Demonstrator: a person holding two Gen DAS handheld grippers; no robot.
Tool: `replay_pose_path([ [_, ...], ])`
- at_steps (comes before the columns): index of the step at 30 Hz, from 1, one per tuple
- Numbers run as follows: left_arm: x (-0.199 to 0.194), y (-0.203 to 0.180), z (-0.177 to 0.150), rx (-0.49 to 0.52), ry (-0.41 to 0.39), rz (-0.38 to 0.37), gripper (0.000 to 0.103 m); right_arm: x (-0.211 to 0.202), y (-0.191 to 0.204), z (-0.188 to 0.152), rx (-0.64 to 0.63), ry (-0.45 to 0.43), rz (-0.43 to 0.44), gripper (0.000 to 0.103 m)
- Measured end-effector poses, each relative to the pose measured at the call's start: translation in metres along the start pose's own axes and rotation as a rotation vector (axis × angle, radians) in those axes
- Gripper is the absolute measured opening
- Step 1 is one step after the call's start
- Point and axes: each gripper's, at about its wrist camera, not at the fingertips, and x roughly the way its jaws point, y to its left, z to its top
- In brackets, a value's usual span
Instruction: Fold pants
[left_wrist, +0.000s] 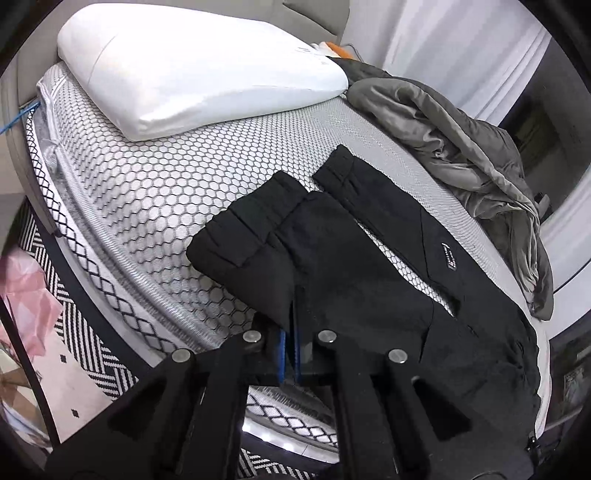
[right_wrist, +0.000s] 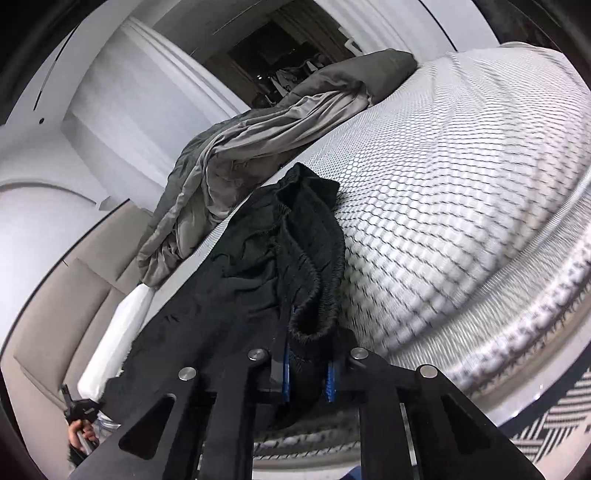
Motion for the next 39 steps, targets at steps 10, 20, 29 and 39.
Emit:
replay_pose_path([
  [10, -0.016, -0.021, 0.049, 0.001, -0.054, -0.072, 0.0, -0.025, 0.044, 0.036, 0.02, -0.079, 0.046, 0.011],
  [20, 0.042, -0.097, 0.158, 0.041, -0.071, -0.037, 0.0, 0.049, 0.114, 0.142, -0.044, -0.169, -0.029, 0.011],
  [29, 0.152, -0.134, 0.218, 0.018, 0.041, 0.128, 0.035, 0.199, 0.158, 0.228, -0.108, -0.126, -0.297, 0.057],
  [39, 0.108, -0.136, 0.185, 0.236, -0.052, 0.158, 0.08, 0.174, 0.147, 0.162, -0.29, -0.007, -0.271, 0.085],
])
